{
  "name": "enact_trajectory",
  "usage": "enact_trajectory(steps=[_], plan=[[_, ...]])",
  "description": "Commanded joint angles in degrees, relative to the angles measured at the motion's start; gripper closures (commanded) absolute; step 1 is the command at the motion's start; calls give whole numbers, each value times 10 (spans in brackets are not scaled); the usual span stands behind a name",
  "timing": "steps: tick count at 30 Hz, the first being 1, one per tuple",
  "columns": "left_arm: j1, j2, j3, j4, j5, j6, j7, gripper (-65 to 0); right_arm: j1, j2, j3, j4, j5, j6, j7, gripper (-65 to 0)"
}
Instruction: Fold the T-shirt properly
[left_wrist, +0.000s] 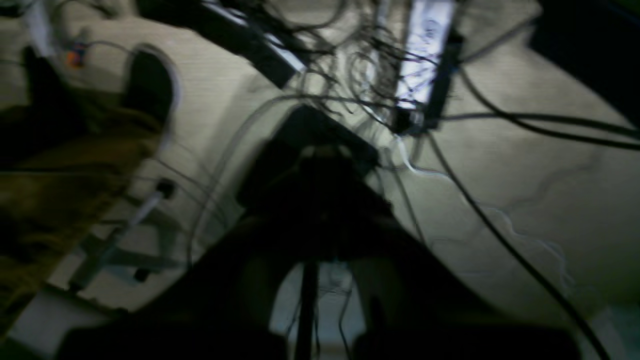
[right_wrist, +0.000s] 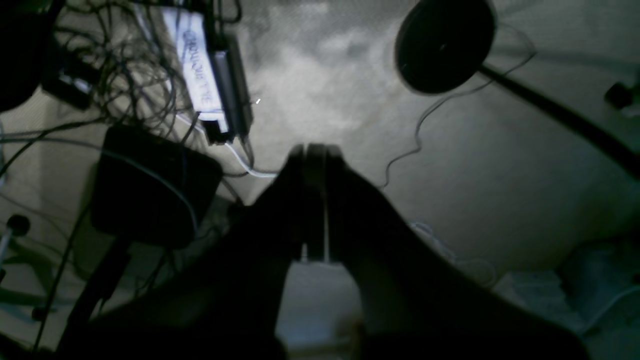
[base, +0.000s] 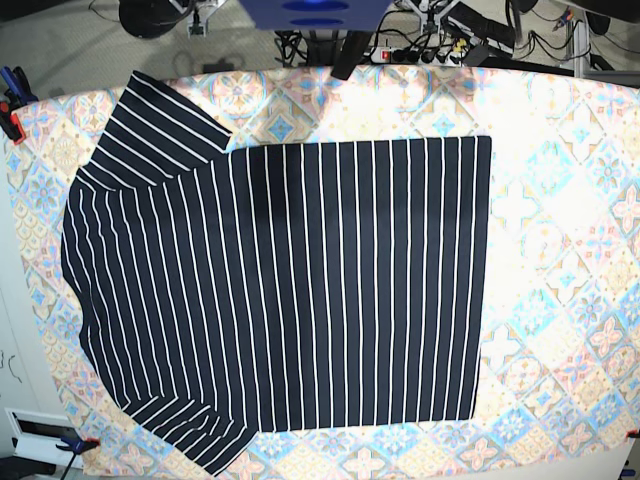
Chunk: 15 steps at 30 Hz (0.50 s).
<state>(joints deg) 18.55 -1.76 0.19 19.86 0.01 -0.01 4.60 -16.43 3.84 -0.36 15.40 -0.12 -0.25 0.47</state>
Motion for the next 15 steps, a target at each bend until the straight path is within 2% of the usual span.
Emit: enact_trajectory(steps=[1, 8, 15], plan=[[17, -2, 0, 12, 2, -1, 0, 0, -19, 4, 0, 13, -2, 2, -2, -2], [41, -13, -1, 20, -3, -1, -1, 0, -109, 22, 0, 115, -2, 2, -2, 0], [78, -14, 0, 20, 1, 0, -94, 0, -168, 40, 4, 200, -2, 1, -2, 0]])
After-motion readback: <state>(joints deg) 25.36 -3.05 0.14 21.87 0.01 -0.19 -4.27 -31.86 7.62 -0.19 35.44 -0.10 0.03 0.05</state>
